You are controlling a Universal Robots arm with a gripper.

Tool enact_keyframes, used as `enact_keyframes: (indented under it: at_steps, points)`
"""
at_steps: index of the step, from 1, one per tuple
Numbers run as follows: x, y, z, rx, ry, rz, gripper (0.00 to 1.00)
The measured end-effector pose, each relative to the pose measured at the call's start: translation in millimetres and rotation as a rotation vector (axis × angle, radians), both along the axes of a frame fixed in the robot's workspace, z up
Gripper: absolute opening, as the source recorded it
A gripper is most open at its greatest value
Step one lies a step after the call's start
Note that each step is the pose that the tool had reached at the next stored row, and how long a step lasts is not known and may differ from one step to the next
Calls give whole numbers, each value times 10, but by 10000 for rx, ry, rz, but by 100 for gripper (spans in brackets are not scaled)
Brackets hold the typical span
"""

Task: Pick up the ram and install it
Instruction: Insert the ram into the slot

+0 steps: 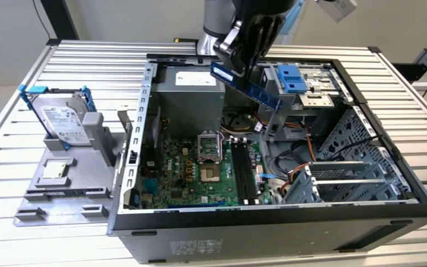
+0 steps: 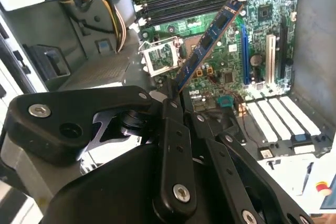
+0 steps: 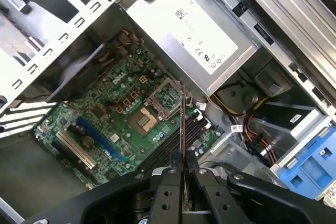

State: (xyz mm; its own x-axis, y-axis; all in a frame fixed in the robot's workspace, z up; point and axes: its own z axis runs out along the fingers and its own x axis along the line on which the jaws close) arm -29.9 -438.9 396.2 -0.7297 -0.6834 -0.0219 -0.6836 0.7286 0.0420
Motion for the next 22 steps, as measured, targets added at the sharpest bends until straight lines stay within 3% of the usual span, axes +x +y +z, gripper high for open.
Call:
enact_keyframes:
  at_steps: [7, 12, 22]
  points:
    - [-1, -1, -12, -1, 0, -899, 0]
    - [6, -3, -18, 2, -2, -1331, 0]
    - [6, -4, -39, 0, 0, -2881, 0]
